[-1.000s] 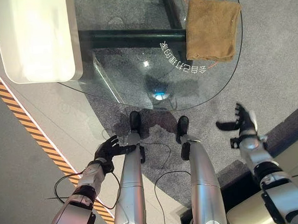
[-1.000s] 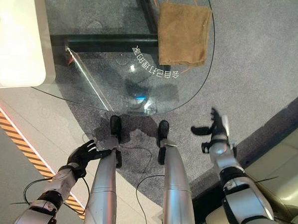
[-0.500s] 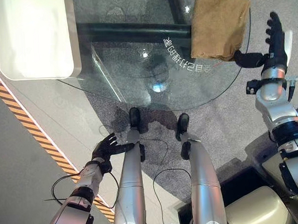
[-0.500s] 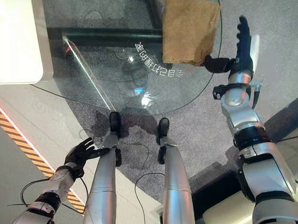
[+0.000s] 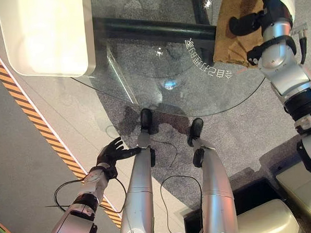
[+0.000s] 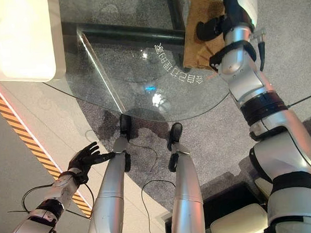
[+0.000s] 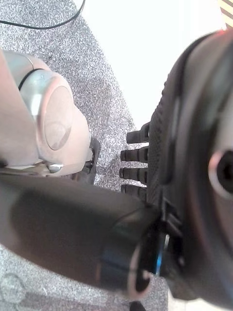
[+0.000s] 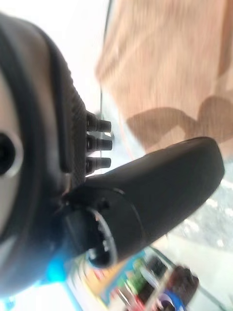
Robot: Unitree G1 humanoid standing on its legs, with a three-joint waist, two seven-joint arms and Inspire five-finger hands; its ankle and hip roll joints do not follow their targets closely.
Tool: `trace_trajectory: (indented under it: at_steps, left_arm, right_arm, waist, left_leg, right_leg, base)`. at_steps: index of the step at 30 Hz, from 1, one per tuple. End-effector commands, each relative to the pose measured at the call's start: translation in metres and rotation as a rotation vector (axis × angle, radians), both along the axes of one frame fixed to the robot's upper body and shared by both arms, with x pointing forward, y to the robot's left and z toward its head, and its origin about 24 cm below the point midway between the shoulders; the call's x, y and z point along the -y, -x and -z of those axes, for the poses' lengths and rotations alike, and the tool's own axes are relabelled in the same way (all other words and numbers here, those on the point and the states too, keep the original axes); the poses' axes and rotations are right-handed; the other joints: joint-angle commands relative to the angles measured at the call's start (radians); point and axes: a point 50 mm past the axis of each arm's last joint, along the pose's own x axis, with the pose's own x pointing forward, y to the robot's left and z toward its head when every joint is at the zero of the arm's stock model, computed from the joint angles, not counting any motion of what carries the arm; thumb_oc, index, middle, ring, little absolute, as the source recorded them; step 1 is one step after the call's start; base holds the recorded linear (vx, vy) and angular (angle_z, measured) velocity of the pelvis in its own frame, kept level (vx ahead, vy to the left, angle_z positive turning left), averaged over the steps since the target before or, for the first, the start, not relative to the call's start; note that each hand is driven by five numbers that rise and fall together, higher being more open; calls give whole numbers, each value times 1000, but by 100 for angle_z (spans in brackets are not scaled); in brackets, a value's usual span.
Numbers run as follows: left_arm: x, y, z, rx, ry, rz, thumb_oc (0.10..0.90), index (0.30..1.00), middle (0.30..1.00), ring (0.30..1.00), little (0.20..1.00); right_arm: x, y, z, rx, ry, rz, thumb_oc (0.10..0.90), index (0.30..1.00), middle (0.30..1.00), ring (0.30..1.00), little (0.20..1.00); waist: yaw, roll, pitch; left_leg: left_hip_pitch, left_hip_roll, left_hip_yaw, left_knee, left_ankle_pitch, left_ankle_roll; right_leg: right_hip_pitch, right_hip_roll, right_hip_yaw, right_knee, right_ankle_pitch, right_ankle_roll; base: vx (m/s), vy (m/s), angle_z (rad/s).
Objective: Wipe the table with a cloth and put it in the basket.
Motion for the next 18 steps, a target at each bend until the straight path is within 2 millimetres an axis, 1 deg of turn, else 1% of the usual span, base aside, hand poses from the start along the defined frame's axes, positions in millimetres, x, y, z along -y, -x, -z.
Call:
trace_trajectory:
  at_steps: [1,7,9,11,14,18]
  left_arm:
    - [-26,40,28,-142,-40,-47,800,900,900,900,900]
    - [-27,41,28,-146,-39,-38,800,900,900,900,900]
    - [-29,42,27,-149,-39,-39,800,900,900,900,900]
    - [-29,42,27,-149,-40,-38,800,900,900,900,900]
    - [-32,44,27,-150,-40,-41,800,900,900,900,900]
    - [-34,46,27,-153,-48,-42,800,900,900,900,900]
  right_arm:
    - [17,20,-49,124,115,87,800,900,900,900,900]
    - [19,16,-49,37,133,111,800,900,900,900,900]
    - [21,14,-46,-21,157,142,800,900,900,900,900]
    - [23,13,-46,-43,176,165,800,900,900,900,900]
    - [32,14,-49,-74,297,278,800,900,900,900,900]
    - [33,18,-61,-56,433,366,800,900,900,900,900]
  waist:
    - [-8,35,-20]
    - [3,36,-20]
    - [5,35,-20]
    - [7,36,-20]
    - [10,36,-20]
    - [14,31,-20]
  left_leg:
    - [1,-51,-11,73,-83,32]
    - [3,-61,-24,70,-79,38]
    - [8,-64,-27,66,-77,39]
    - [8,-65,-27,65,-76,40]
    - [7,-66,-32,62,-75,43]
    - [4,-69,-39,64,-75,47]
  right_leg:
    - [49,19,-43,-105,67,11]
    - [51,24,-44,-108,69,9]
    - [56,26,-44,-114,71,9]
    - [55,26,-45,-114,71,8]
    - [52,28,-43,-115,74,8]
    - [49,32,-42,-113,78,9]
  base:
    - [19,-2,3]
    - [11,-2,5]
    - [0,0,0]
    - [0,0,0]
    - [0,0,0]
    - [0,0,0]
